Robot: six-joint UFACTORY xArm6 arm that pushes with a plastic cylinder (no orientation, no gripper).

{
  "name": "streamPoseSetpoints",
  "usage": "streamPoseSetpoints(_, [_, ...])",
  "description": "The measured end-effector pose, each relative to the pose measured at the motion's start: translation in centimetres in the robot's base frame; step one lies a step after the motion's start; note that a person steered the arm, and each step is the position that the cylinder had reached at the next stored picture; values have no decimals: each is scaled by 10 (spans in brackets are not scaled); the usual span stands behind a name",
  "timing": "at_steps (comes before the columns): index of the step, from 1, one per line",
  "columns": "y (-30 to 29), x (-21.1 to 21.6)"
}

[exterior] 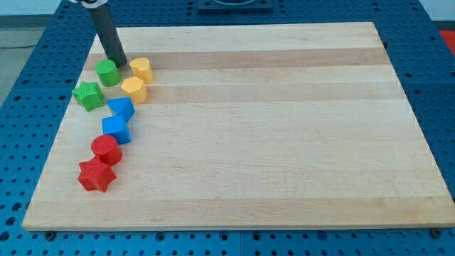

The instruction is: Move the green circle to the top of the green star

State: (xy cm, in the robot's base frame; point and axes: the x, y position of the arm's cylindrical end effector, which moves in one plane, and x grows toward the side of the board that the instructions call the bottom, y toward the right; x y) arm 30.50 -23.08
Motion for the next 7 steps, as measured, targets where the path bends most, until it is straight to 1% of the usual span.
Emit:
streamPoseSetpoints(2, [0, 22])
streamPoseSetpoints(4, [-11, 29])
streamPoseSetpoints(7, [-11, 33])
